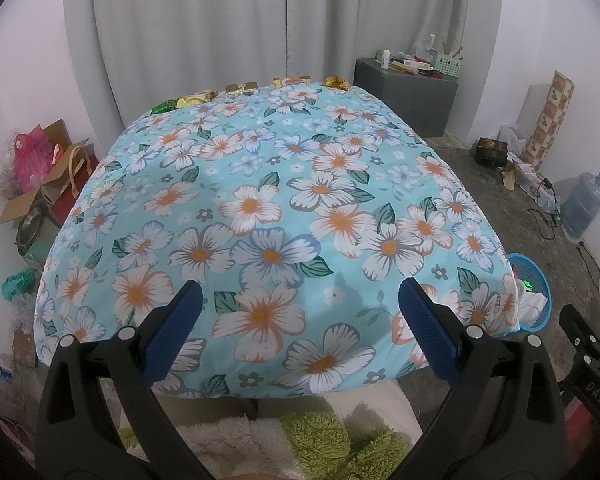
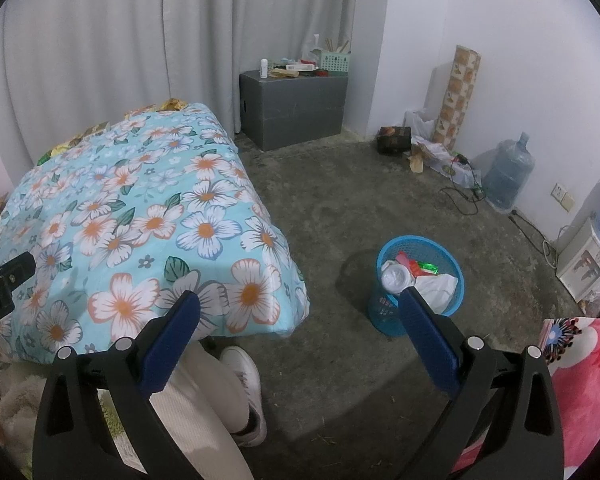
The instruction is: Collect trash
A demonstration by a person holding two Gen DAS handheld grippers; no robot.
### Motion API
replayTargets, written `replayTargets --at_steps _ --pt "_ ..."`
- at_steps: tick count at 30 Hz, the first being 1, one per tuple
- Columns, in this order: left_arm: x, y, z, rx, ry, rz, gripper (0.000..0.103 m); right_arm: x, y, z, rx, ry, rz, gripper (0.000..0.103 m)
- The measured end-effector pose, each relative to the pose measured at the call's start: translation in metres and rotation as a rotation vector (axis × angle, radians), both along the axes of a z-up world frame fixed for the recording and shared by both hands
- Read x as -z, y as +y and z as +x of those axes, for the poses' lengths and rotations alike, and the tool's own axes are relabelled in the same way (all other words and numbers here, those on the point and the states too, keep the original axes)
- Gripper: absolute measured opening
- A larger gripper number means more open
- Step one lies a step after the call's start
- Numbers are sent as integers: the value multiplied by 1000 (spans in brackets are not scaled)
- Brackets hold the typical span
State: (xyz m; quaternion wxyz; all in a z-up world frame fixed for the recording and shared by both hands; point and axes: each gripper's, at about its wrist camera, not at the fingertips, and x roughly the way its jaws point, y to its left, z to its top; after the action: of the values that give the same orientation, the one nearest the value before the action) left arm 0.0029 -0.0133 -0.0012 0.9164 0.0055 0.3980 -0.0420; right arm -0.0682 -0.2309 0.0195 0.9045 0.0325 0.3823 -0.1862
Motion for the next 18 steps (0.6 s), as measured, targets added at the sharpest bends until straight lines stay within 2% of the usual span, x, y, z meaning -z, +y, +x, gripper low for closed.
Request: replayTargets --at_steps 18 --pt "0 1 0 2 0 0 94 1 3 0 -3 3 8 96"
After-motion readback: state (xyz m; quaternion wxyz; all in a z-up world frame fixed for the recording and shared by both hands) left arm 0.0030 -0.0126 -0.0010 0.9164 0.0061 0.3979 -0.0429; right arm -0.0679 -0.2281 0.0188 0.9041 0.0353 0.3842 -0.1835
